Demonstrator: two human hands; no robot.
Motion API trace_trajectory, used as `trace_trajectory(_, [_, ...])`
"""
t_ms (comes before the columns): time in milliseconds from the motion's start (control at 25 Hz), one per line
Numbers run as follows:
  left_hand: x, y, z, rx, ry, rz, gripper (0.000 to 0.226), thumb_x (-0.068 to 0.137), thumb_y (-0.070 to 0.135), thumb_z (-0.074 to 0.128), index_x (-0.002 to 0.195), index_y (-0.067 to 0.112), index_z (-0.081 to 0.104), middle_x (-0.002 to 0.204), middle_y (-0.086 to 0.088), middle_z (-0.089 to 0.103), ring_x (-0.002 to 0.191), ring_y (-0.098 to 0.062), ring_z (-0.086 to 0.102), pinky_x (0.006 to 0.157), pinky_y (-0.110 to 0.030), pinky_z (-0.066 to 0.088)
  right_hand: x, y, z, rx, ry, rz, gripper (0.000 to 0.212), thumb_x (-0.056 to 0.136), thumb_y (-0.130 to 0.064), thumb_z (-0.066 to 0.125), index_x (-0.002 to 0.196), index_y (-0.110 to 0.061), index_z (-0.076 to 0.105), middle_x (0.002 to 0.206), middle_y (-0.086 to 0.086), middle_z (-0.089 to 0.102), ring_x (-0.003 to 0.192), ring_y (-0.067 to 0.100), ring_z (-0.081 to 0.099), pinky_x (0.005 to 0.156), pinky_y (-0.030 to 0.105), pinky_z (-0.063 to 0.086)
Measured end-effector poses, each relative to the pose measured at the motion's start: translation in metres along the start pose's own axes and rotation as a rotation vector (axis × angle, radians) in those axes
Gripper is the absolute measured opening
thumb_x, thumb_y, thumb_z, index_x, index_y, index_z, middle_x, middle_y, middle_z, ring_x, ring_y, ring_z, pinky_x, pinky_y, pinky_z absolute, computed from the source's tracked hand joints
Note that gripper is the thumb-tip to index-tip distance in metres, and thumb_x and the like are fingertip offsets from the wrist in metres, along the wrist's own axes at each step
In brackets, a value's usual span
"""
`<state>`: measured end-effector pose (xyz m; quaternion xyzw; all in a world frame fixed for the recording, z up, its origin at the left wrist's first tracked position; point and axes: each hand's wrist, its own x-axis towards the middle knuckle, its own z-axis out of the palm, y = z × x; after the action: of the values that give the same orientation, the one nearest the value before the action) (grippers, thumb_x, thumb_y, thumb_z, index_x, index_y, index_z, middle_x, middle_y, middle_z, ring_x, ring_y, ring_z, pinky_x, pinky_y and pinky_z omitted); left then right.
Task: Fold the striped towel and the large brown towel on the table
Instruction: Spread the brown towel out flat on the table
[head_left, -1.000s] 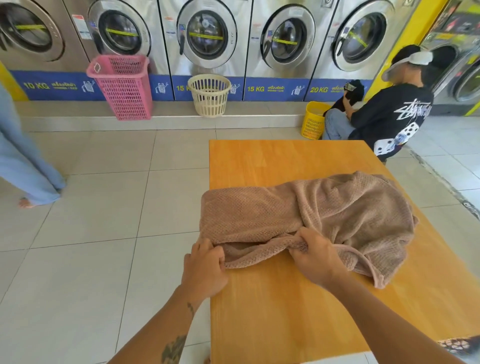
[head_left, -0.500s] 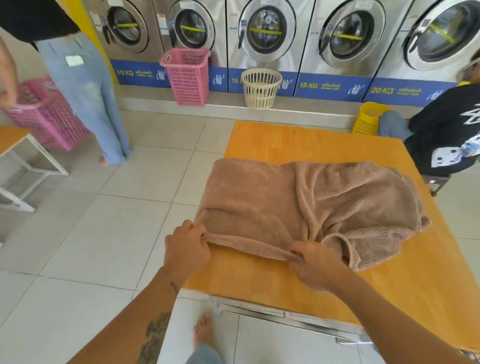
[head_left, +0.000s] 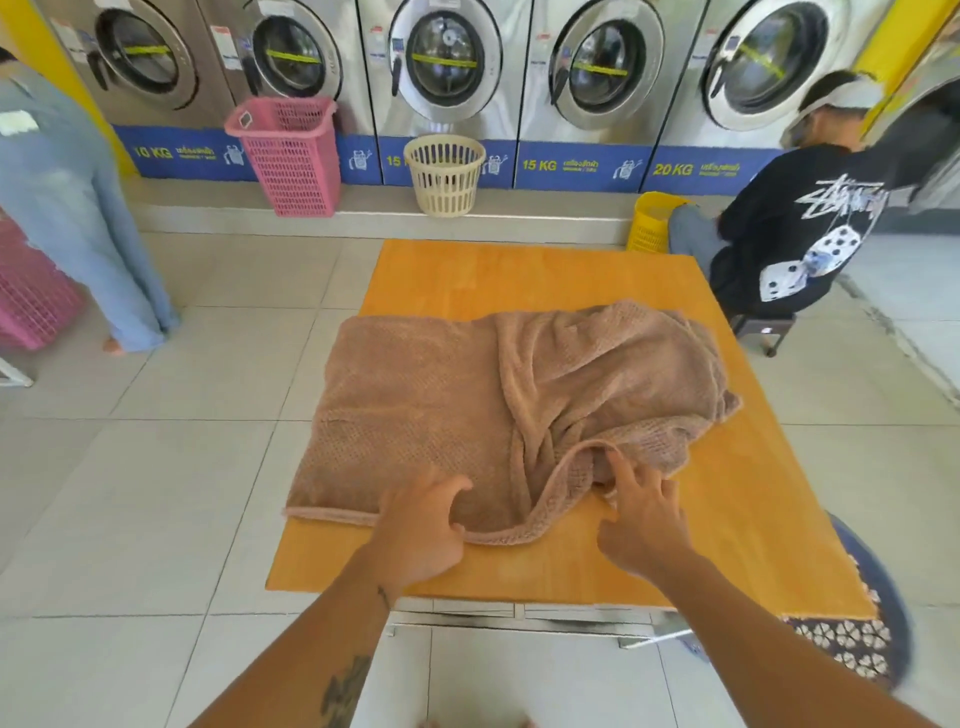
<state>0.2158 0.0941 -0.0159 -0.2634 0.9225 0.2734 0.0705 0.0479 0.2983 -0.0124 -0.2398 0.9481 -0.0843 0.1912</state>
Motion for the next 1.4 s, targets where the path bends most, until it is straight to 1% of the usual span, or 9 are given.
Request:
trace_trajectory(120, [0.008, 0.023, 0.024, 0.101, -0.064, 0.095, 0.042, 0.093, 0.034, 0.055, 0.134, 0.035, 0.046, 0.129, 0.008, 0.039, 0.125, -0.018, 0.035, 0.111, -0.044, 0.026, -0.001, 0.013, 0.016, 0.194, -0.021, 0.018, 0.071, 0.073, -0.019, 0.059, 0.138, -0.027, 0.032, 0.13, 0.002, 0.046, 0.118, 0.033, 0.049, 0.096, 0.047, 0.043])
trace_trajectory(240, [0.01, 0.022, 0.039, 0.209, -0.002, 0.137, 0.017, 0.093, 0.033, 0.05, 0.109, 0.028, 0.056, 0.117, 0.006, 0.041, 0.112, -0.021, 0.04, 0.097, -0.039, 0.036, -0.001, 0.009, 0.021, 0.194, 0.155, 0.048, 0.05, 0.081, -0.016, 0.059, 0.13, -0.014, 0.051, 0.129, 0.006, 0.051, 0.12, 0.032, 0.048, 0.097, 0.044, 0.043])
trace_trajectory(440, [0.021, 0.02, 0.02, 0.122, 0.057, 0.114, 0.012, 0.088, 0.026, 0.049, 0.077, 0.025, 0.045, 0.081, 0.009, 0.047, 0.079, -0.018, 0.051, 0.077, -0.039, 0.046, -0.008, 0.012, -0.02, 0.526, 0.409, 0.232, 0.009, 0.086, -0.014, 0.061, 0.094, -0.018, 0.062, 0.09, 0.003, 0.066, 0.083, 0.026, 0.06, 0.061, 0.034, 0.043])
trace_trajectory(680, [0.036, 0.038, 0.0, 0.001, 0.197, 0.046, 0.014, 0.088, 0.015, 0.05, 0.075, 0.017, 0.046, 0.071, 0.0, 0.052, 0.064, -0.021, 0.053, 0.053, -0.033, 0.035, -0.001, 0.066, -0.069, 0.618, 0.468, 0.396, 0.022, 0.08, -0.002, 0.048, 0.075, -0.012, 0.067, 0.075, 0.009, 0.066, 0.063, 0.023, 0.055, 0.052, 0.026, 0.041])
trace_trajectory(840, [0.045, 0.068, 0.003, 0.004, 0.215, 0.035, 0.016, 0.083, 0.016, 0.052, 0.094, 0.028, 0.052, 0.093, 0.01, 0.054, 0.09, -0.02, 0.055, 0.074, -0.038, 0.044, 0.022, 0.086, -0.075, 0.959, 0.112, 0.359, 0.018, 0.086, -0.002, 0.047, 0.085, -0.012, 0.061, 0.083, 0.016, 0.058, 0.073, 0.024, 0.052, 0.062, 0.037, 0.047])
trace_trajectory(920, [0.043, 0.093, 0.019, 0.099, 0.065, 0.028, 0.044, 0.08, 0.019, 0.051, 0.12, 0.038, 0.049, 0.116, 0.012, 0.049, 0.114, -0.019, 0.046, 0.098, -0.044, 0.038, 0.024, 0.09, -0.061, 0.711, -0.16, 0.133, 0.025, 0.086, -0.005, 0.051, 0.102, -0.024, 0.057, 0.087, 0.006, 0.057, 0.072, 0.022, 0.052, 0.064, 0.036, 0.049])
trace_trajectory(1040, [0.04, 0.148, 0.062, 0.264, -0.037, 0.134, 0.067, 0.076, 0.017, 0.058, 0.135, 0.041, 0.039, 0.129, 0.011, 0.038, 0.13, -0.017, 0.027, 0.115, -0.053, 0.01, 0.02, 0.111, -0.034, 0.266, -0.243, -0.194, 0.044, 0.089, -0.009, 0.053, 0.132, -0.021, 0.051, 0.115, 0.002, 0.056, 0.104, 0.025, 0.056, 0.091, 0.033, 0.045])
trace_trajectory(1160, [0.044, 0.182, 0.101, 0.405, -0.024, 0.217, 0.067, 0.075, 0.022, 0.061, 0.136, 0.038, 0.037, 0.13, 0.008, 0.036, 0.131, -0.018, 0.027, 0.115, -0.057, 0.005, 0.018, 0.138, -0.04, 0.199, -0.213, -0.318, 0.05, 0.086, 0.0, 0.049, 0.134, -0.015, 0.054, 0.12, 0.001, 0.054, 0.121, 0.025, 0.051, 0.102, 0.025, 0.036])
trace_trajectory(1400, [0.054, 0.219, 0.125, 0.4, 0.028, 0.083, 0.028, 0.09, 0.026, 0.048, 0.116, 0.032, 0.052, 0.115, 0.008, 0.054, 0.112, -0.022, 0.048, 0.094, -0.043, 0.034, 0.022, 0.198, -0.07, 0.375, -0.291, -0.113, 0.047, 0.082, 0.0, 0.048, 0.124, -0.021, 0.058, 0.093, -0.002, 0.056, 0.085, 0.018, 0.056, 0.075, 0.03, 0.049])
